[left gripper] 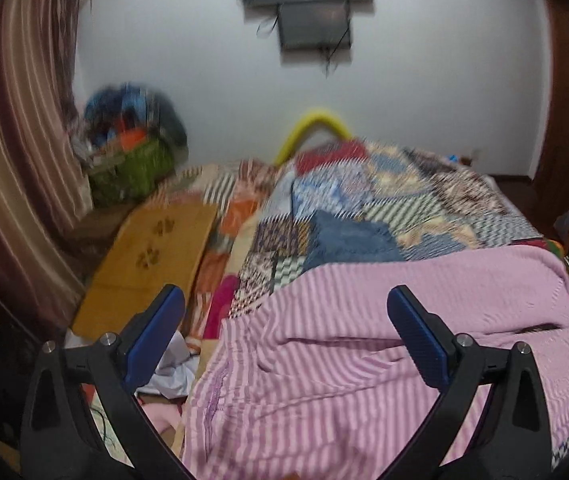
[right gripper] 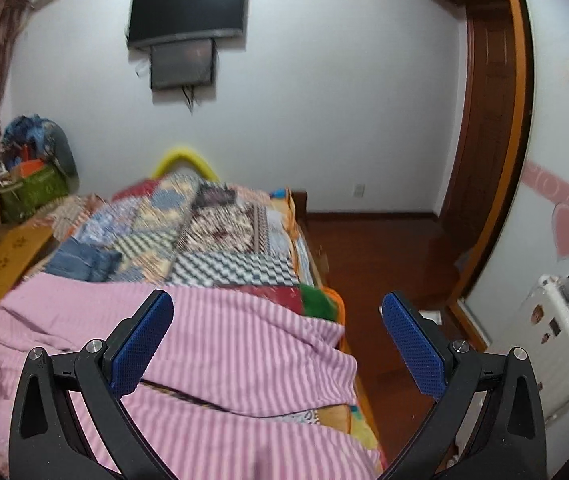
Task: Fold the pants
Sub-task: 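Lower the left tool onto the pants waistband while the right tool reaches the other waistband edge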
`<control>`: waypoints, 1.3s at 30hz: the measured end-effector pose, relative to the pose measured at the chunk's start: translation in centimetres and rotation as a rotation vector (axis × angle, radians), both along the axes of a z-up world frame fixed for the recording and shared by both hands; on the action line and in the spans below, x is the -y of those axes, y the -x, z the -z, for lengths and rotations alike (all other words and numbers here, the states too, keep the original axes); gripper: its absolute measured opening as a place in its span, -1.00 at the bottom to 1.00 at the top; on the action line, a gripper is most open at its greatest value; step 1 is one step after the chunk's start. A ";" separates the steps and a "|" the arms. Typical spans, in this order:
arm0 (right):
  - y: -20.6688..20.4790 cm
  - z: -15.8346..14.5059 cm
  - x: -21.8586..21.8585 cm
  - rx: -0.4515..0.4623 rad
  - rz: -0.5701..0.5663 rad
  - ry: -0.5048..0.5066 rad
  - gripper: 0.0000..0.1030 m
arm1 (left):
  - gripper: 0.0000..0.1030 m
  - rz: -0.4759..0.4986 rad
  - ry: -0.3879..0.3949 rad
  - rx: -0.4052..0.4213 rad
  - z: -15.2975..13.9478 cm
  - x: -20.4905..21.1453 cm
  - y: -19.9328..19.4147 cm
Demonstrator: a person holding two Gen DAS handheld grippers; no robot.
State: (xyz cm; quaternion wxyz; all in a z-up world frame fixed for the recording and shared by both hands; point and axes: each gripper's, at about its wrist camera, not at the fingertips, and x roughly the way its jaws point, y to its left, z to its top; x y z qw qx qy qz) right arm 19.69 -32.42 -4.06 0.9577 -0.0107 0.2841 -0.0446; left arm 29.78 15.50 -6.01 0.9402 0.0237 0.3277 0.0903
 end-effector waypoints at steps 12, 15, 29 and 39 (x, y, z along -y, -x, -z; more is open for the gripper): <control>-10.4 9.9 4.3 -0.261 0.045 -0.014 1.00 | 0.68 -0.056 0.159 -0.294 12.1 -9.3 -12.3; -11.7 12.0 4.9 -0.299 0.052 -0.023 1.00 | 0.41 -0.068 0.203 -0.404 15.7 -11.1 -13.8; -13.6 14.0 4.8 -0.287 0.060 -0.020 1.00 | 0.15 -0.138 0.530 -0.635 21.1 -16.1 -13.4; -13.0 14.7 6.6 -0.288 0.098 -0.047 1.00 | 0.16 -0.075 0.649 -0.653 22.1 -15.0 -14.3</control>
